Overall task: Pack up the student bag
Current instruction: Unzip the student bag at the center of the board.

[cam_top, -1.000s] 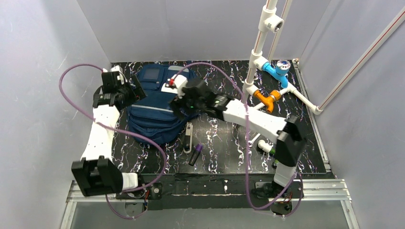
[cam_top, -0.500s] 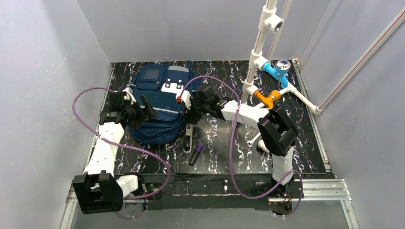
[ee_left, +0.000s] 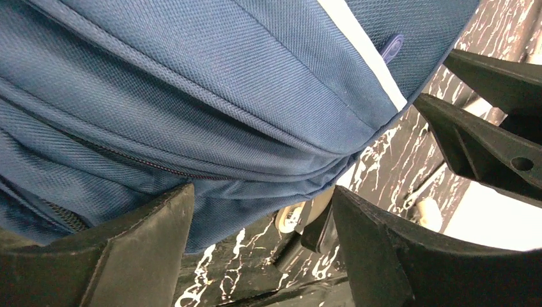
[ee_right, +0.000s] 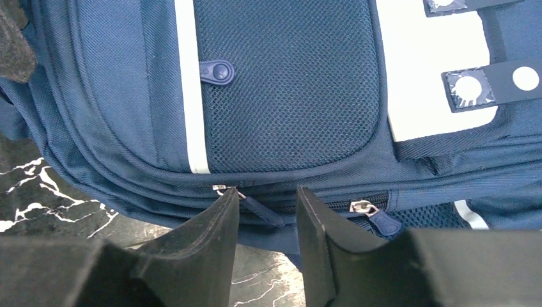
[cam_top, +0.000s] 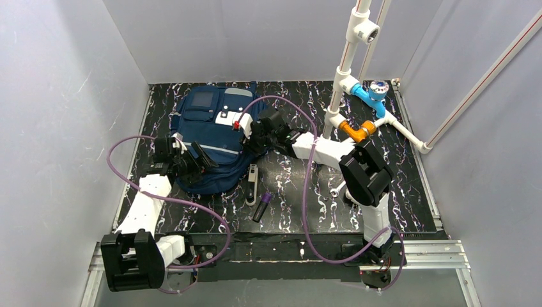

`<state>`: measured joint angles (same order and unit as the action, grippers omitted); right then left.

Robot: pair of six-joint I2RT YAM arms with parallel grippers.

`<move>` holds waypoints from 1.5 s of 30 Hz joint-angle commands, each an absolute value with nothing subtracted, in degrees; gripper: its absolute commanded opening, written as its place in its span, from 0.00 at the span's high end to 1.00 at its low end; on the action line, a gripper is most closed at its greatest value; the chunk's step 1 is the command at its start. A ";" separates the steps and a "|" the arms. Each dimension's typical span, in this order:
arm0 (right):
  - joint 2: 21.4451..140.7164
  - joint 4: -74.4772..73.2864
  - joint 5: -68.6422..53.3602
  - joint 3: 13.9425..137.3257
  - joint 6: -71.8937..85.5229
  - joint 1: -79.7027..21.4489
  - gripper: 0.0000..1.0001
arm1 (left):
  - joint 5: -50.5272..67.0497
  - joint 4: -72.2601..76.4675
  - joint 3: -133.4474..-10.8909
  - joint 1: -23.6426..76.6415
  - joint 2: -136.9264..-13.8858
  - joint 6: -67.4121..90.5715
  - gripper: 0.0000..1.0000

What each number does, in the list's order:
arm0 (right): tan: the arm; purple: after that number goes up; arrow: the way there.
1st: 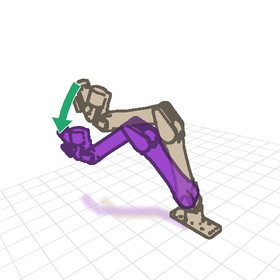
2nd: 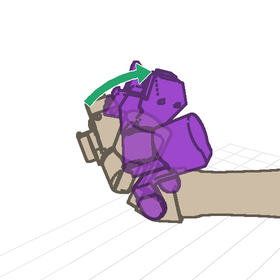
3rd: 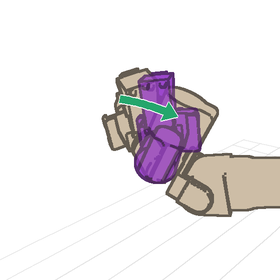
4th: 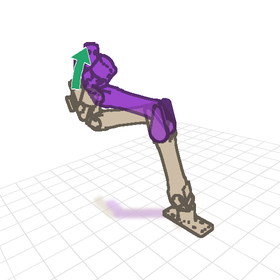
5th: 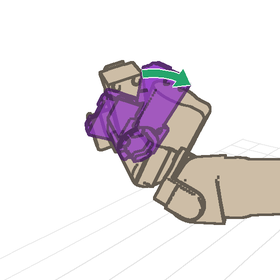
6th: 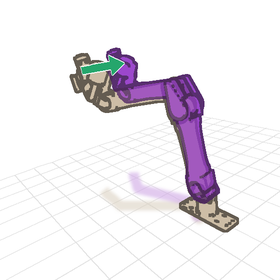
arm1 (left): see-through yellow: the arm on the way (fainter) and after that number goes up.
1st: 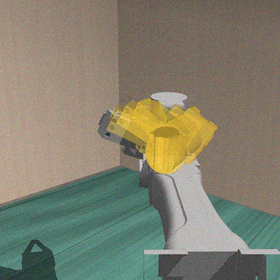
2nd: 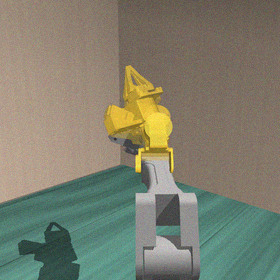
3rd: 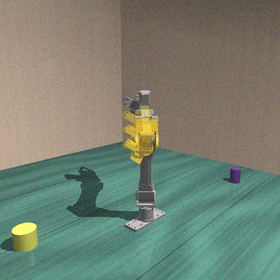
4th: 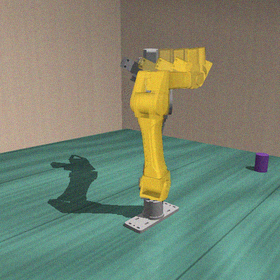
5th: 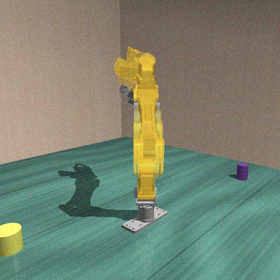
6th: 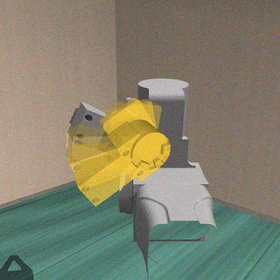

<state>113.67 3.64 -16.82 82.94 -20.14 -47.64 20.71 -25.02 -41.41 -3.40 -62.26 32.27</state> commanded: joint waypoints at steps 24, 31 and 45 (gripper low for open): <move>111.94 6.25 -9.01 84.87 -7.66 -49.24 0.99 | 24.44 -11.62 -31.04 -3.25 -65.59 43.02 0.41; 116.23 -17.23 -11.06 101.36 7.80 -49.29 0.99 | 25.23 3.25 -30.58 -1.11 -73.65 55.61 0.57; 112.98 -19.05 -4.65 93.83 17.67 -56.26 0.99 | 12.00 20.96 -29.86 9.42 -71.04 68.00 0.62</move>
<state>116.18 -15.49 -2.04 89.76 19.64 -52.05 14.90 9.89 -30.11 7.16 -74.41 65.32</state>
